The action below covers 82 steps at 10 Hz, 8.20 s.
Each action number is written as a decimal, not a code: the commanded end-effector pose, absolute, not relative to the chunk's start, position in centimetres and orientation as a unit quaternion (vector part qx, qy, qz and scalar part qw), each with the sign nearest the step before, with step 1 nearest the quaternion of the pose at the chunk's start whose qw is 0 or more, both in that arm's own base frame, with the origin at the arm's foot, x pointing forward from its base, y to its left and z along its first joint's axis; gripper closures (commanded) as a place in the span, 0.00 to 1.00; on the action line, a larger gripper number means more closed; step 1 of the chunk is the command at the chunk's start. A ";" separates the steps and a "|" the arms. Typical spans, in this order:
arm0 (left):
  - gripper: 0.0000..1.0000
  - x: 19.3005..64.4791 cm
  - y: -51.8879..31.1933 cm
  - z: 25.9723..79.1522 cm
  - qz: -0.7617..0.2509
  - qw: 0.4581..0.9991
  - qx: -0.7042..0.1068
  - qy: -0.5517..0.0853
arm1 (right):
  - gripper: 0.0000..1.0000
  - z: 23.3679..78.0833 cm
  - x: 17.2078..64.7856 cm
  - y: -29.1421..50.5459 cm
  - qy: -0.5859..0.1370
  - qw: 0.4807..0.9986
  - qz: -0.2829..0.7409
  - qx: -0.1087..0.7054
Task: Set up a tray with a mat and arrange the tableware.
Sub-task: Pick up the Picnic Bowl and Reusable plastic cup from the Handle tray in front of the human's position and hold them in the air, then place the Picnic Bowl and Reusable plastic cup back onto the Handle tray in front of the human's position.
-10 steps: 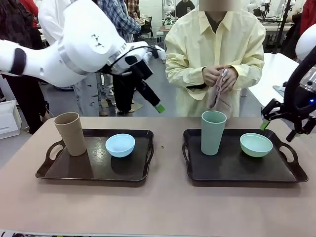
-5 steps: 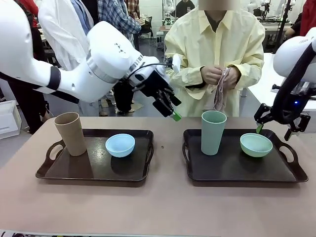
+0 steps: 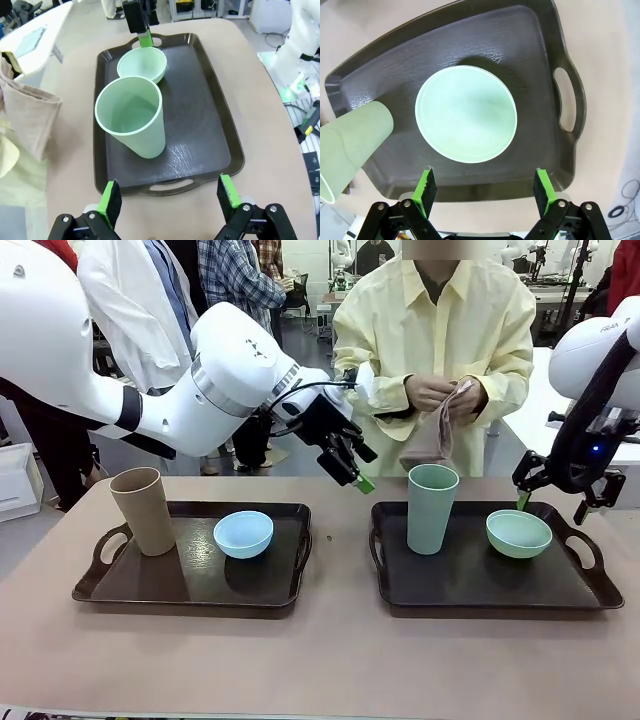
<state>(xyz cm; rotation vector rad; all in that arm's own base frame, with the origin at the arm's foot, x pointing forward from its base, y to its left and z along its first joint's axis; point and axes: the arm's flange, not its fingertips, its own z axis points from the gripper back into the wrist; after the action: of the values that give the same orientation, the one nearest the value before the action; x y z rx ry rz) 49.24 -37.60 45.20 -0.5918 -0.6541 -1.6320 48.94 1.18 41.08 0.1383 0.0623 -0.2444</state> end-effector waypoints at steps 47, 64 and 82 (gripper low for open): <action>1.00 55.9 -47.8 34.4 -0.664 0.598 -0.347 -0.285 | 1.00 34.0 52.5 -0.6 0.056 0.998 -0.001 0.042; 1.00 47.9 -46.1 53.9 -0.695 0.560 -0.263 -0.366 | 1.00 51.5 43.5 -0.7 -0.057 0.996 0.011 0.067; 1.00 47.9 -46.1 53.9 -0.695 0.560 -0.263 -0.366 | 1.00 51.5 43.5 -0.7 -0.057 0.996 0.011 0.067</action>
<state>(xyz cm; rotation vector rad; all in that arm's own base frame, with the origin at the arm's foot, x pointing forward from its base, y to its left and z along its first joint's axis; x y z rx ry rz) 47.82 -46.15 53.64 -0.6208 -0.8571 -1.6341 43.30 -0.73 51.48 0.1352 -0.1109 0.0223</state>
